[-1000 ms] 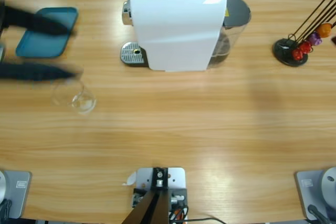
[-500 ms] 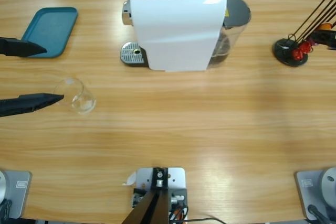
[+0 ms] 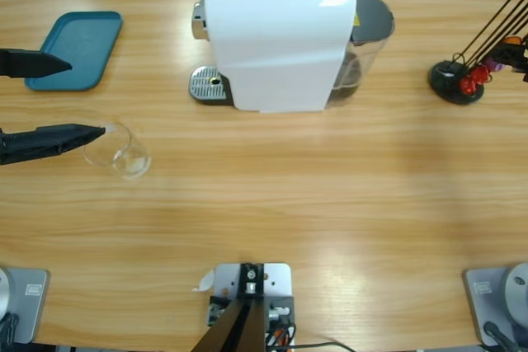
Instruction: Pour coffee
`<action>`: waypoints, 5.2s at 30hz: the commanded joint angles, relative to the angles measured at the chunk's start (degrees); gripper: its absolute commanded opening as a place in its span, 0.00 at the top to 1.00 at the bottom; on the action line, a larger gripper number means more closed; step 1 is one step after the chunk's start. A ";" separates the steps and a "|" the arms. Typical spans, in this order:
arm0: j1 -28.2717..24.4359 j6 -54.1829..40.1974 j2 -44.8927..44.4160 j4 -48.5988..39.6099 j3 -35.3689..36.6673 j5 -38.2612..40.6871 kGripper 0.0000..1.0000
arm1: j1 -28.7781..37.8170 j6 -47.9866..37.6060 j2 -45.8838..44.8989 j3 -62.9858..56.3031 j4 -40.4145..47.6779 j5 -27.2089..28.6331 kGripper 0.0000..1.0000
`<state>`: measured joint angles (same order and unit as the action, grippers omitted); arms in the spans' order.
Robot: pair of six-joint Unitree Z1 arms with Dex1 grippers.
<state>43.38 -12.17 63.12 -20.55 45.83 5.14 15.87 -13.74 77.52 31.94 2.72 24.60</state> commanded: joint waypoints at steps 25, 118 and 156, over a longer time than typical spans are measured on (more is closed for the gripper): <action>-0.56 0.92 1.41 0.87 -2.32 -0.83 0.01 | -3.21 1.18 3.60 -2.50 4.66 -4.73 0.98; -1.54 6.10 -10.13 -10.73 -4.76 -3.38 0.01 | 29.68 47.58 26.28 55.23 -26.22 -30.87 0.98; -1.54 6.24 -10.42 -10.47 -5.48 -3.47 0.01 | 25.88 49.52 28.65 53.75 -26.27 -37.83 0.98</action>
<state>42.25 -6.31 51.48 -30.72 42.42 1.59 42.41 35.07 103.50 89.32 -23.16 -12.05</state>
